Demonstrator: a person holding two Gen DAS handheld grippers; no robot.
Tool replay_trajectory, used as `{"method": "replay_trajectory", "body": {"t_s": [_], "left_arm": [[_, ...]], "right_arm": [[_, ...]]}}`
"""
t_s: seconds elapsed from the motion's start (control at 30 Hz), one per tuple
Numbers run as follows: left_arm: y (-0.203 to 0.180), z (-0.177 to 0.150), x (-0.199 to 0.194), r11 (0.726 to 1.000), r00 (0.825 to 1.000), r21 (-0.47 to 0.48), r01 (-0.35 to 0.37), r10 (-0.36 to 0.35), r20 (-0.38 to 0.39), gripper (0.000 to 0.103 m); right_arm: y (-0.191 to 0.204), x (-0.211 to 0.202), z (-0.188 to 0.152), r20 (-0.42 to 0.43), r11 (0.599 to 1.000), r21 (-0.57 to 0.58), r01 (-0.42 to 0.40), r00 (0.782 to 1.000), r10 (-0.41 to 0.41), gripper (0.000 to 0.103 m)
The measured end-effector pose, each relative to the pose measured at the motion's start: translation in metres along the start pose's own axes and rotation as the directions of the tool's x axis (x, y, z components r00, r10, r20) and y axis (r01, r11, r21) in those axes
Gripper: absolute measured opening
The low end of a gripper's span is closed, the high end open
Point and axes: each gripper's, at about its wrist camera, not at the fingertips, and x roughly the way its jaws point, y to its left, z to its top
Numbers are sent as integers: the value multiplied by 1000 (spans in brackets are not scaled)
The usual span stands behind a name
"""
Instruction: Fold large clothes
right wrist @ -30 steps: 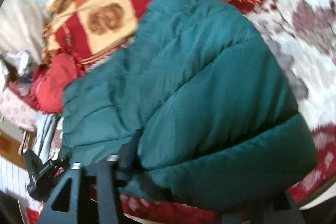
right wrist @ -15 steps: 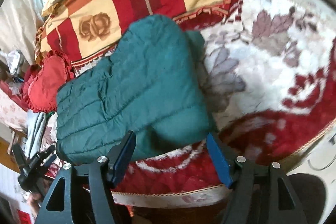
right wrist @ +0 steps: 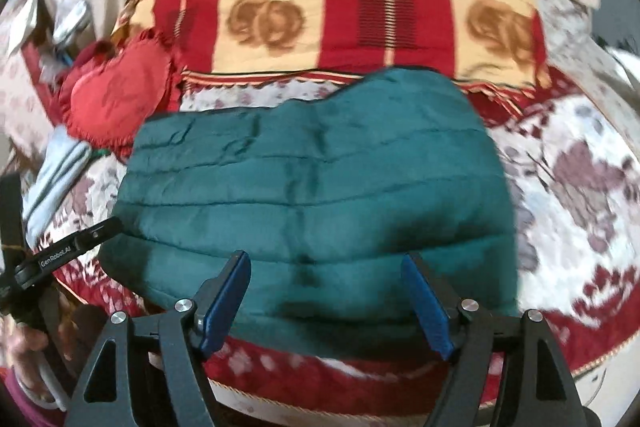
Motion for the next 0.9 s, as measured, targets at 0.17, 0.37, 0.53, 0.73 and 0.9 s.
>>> {"method": "replay_trajectory", "body": {"t_s": [0.17, 0.37, 0.53, 0.73, 0.9], "left_arm": [[-12, -9, 1, 999, 1000, 38, -25, 25, 5, 74], [-26, -24, -5, 997, 998, 72, -40, 37, 41, 74], [-33, -30, -12, 994, 997, 94, -51, 44, 67, 74], [-39, -35, -19, 991, 993, 113, -77, 65, 101, 74], [-39, -37, -20, 990, 992, 115, -82, 70, 103, 74]], "right_arm": [[21, 2, -3, 40, 1000, -7, 8, 999, -7, 75], [33, -2, -11, 75, 998, -6, 58, 996, -58, 89], [39, -6, -15, 89, 998, -2, 67, 994, -66, 94], [45, -4, -20, 81, 998, -13, 68, 994, -67, 94], [46, -6, -22, 91, 997, -15, 74, 993, -73, 94]]}}
